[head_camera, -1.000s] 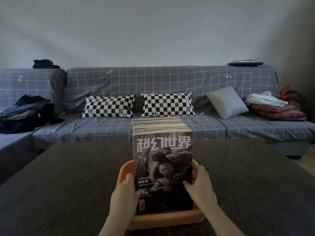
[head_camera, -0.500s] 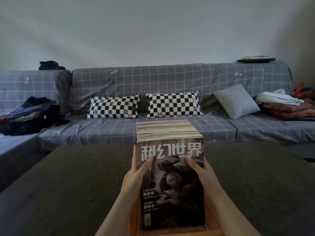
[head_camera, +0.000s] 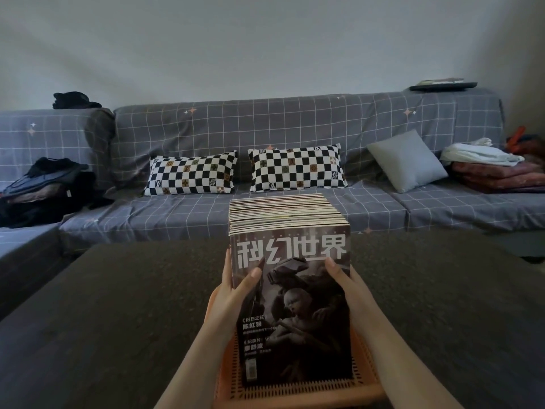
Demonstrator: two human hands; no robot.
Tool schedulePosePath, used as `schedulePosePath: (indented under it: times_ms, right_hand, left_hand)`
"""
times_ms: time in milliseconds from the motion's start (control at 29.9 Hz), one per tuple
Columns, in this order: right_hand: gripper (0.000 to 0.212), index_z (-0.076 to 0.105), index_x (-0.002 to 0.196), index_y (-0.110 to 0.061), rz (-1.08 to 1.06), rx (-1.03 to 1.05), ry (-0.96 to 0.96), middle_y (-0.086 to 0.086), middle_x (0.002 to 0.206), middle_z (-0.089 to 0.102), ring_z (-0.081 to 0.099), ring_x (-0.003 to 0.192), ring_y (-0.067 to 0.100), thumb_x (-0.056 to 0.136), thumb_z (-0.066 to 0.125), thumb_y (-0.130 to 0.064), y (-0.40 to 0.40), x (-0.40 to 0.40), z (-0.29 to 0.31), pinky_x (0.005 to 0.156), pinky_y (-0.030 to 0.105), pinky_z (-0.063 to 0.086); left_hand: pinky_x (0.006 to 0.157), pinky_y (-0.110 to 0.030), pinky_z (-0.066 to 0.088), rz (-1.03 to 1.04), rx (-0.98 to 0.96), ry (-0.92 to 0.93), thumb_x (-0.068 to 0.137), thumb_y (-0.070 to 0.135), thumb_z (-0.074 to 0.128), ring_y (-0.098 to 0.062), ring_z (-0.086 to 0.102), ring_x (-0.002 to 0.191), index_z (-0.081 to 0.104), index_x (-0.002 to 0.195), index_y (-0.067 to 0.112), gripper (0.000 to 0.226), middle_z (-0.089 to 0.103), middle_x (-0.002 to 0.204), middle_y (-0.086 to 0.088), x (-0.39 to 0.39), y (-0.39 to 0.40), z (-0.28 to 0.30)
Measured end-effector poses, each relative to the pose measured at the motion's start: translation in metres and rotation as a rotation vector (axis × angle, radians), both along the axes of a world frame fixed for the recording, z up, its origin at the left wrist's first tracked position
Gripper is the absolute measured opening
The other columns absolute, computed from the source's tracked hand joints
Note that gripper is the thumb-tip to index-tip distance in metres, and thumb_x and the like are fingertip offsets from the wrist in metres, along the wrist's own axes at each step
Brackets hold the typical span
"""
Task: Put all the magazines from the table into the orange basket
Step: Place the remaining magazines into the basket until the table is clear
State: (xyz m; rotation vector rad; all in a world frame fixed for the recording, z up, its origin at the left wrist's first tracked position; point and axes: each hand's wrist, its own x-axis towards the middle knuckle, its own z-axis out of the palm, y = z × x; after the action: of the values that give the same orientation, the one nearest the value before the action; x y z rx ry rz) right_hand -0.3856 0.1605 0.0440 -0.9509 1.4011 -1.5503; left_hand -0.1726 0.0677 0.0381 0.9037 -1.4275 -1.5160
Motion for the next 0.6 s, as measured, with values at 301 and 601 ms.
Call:
schedulePosePath:
  times_ms: [301,601]
  right_hand:
    - [0.066,0.064,0.103,-0.044,-0.113,0.073,0.167,-0.012,0.104,0.069,0.063,0.101,0.01,0.048,0.067,-0.081,0.003,0.006,0.007,0.094,0.039,0.048]
    - [0.076,0.035,0.142,-0.022,-0.419,0.329,0.696,0.0,0.143,0.045,0.045,0.128,0.022,0.077,0.07,-0.042,0.076,0.006,-0.006,0.1,0.041,0.041]
  left_hand:
    - [0.092,-0.044,0.054,0.008,-0.006,-0.074,0.036,0.076,0.078,-0.02,0.069,0.101,0.027,0.147,0.038,0.127,0.066,0.12,0.0,0.001,0.011,0.012]
    - [0.117,-0.053,0.007,0.168,-0.261,-0.812,0.071,0.07,0.058,-0.03,-0.006,0.147,-0.013,0.152,0.022,0.118,-0.009,0.161,-0.004,0.051,0.053,-0.003]
